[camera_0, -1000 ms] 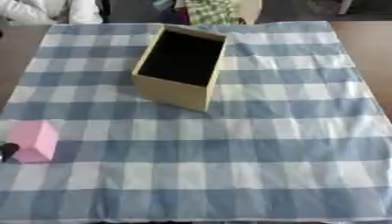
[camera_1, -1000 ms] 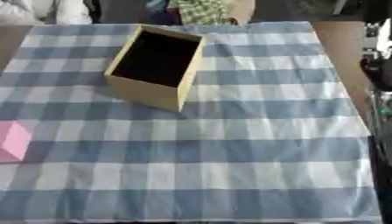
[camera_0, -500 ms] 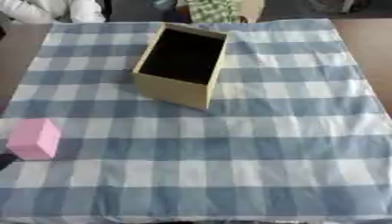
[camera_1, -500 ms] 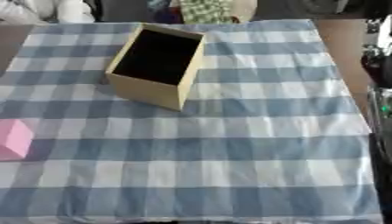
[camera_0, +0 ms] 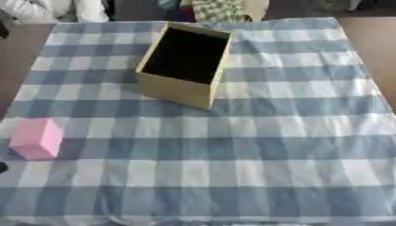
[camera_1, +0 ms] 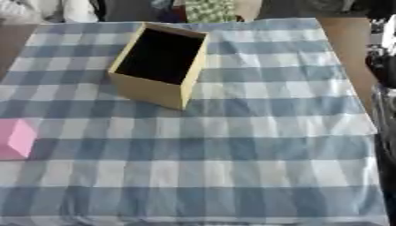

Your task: Pick up objects on the table and place them in the box.

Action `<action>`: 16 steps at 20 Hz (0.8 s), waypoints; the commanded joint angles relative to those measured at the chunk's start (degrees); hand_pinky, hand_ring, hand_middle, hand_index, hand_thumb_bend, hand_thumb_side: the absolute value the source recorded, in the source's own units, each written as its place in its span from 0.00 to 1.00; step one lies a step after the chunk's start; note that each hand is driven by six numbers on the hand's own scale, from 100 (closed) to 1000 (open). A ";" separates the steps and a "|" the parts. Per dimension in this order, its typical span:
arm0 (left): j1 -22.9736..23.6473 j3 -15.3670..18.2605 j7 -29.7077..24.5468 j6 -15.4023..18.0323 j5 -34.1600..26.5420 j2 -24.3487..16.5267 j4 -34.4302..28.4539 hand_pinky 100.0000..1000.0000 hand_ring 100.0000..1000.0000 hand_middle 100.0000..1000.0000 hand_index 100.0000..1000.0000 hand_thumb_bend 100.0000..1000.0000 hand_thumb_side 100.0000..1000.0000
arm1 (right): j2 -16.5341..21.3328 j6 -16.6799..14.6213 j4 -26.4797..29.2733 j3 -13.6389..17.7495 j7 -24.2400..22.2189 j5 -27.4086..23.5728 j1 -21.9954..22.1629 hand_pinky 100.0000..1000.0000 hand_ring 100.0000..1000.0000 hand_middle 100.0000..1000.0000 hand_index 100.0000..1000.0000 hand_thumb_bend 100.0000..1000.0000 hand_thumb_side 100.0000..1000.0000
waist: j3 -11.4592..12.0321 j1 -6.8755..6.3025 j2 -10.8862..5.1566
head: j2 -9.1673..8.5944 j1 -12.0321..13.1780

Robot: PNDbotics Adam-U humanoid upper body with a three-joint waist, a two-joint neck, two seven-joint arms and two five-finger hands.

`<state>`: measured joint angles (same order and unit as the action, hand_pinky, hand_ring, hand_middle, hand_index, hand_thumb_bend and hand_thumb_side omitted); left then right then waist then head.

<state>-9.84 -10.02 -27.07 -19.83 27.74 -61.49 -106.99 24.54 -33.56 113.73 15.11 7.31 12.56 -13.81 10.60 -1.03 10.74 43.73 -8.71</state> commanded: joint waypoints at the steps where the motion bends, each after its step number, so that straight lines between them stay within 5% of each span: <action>1: -1.97 1.20 -2.90 0.90 0.94 -2.76 2.59 0.68 0.82 0.82 0.90 0.63 0.44 | 1.80 -0.06 0.86 0.00 -0.23 0.01 -0.61 0.77 0.57 0.55 0.75 0.00 0.73 | -0.13 -0.17 -0.71 | 0.39 0.25; 8: -5.50 1.17 -9.50 3.69 1.49 -2.76 4.85 0.67 0.82 0.86 0.94 0.34 0.29 | 1.72 -0.05 0.86 -0.08 -0.40 -0.20 -0.72 0.77 0.57 0.55 0.75 0.00 0.73 | -0.49 -0.13 -0.64 | 0.39 0.61; 16: -7.44 1.50 -17.08 4.22 0.97 -3.11 4.31 0.66 0.80 0.88 0.93 0.42 0.32 | 1.69 -0.09 0.86 -0.13 -0.41 -0.38 -0.83 0.77 0.57 0.55 0.75 0.00 0.73 | -0.68 -0.05 -0.70 | 0.39 0.95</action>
<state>-16.40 -9.70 -43.00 -15.65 28.57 -61.99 -102.15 24.54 -33.65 113.73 14.79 6.99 12.45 -14.10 9.91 -0.98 10.77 43.73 -8.00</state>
